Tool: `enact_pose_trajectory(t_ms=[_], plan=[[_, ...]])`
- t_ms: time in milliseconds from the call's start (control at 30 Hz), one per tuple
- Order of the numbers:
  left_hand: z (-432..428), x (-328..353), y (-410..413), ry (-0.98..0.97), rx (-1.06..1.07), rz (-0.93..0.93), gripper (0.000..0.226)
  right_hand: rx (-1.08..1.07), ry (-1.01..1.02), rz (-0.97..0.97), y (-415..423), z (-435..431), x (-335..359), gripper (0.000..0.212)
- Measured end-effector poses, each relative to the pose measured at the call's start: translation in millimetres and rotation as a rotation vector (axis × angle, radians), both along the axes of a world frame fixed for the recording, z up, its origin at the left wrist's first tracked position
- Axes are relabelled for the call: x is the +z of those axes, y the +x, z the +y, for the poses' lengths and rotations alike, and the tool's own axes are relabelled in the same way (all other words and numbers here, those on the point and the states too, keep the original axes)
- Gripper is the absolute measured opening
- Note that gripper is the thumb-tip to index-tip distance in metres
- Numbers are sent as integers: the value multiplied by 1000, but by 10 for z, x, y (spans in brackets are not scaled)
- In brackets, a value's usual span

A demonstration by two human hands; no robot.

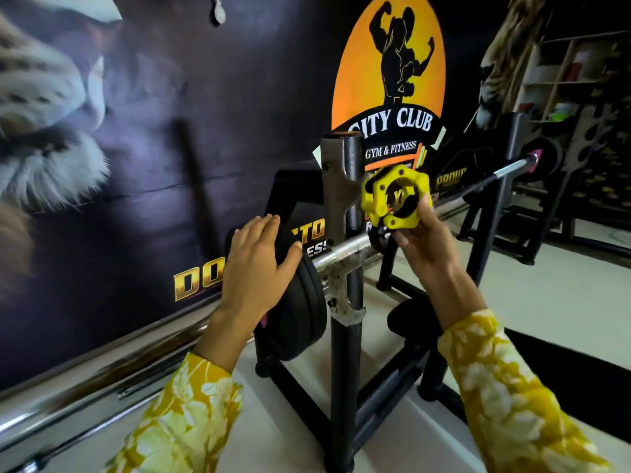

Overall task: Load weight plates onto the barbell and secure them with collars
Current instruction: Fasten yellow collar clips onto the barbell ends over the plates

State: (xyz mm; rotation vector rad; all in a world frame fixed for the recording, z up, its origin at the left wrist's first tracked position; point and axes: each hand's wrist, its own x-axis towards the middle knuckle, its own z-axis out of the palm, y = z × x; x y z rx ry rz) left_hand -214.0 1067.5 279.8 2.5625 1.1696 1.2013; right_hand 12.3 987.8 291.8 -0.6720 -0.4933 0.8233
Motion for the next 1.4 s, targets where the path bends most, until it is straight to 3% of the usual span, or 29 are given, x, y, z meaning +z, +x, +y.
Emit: enact_pose_trajectory(t_ms=[100,233,300,367,500,600,733,900,1033,1333,1400], plan=[[-57,-11,-31,-14,-58,-93,52,-57,-37,-16,-384,-346,-248,25],[-336,-119,-165,-10,-375,-374,47,-109,-82,-48,-902,-724,-473,25],[-445,-192,-258,-162,-569,-412,55,-176,-100,-70,-1142,-833,-535,27],[-511,-244,-364,-435,-759,-391,59,-252,-120,-84,-1414,-914,-565,29],[-552,-385,-626,-766,-1041,-446,31,-326,-138,-124,-1952,-1055,-631,31],[-636,-527,-870,-958,-1093,-502,34,-386,-148,-159,-2401,-1204,-680,35],[-828,-698,-1272,-998,-1175,-566,17,-439,-207,-241,-2950,-1370,-809,44],[-1033,-840,-1953,-1066,-1087,-699,35,-469,-337,-288,-3592,-1618,-961,46],[-1080,-967,-2614,-1083,-1076,-655,27,-432,-378,-268,-4213,-1722,-1123,41],[-446,-983,-3862,-1089,-1034,-559,27,-328,-499,-476,-5227,-1355,-1065,53],[-226,-911,-4026,-1065,-1093,-515,28,-276,-442,-513,-5387,-1191,-1039,41]])
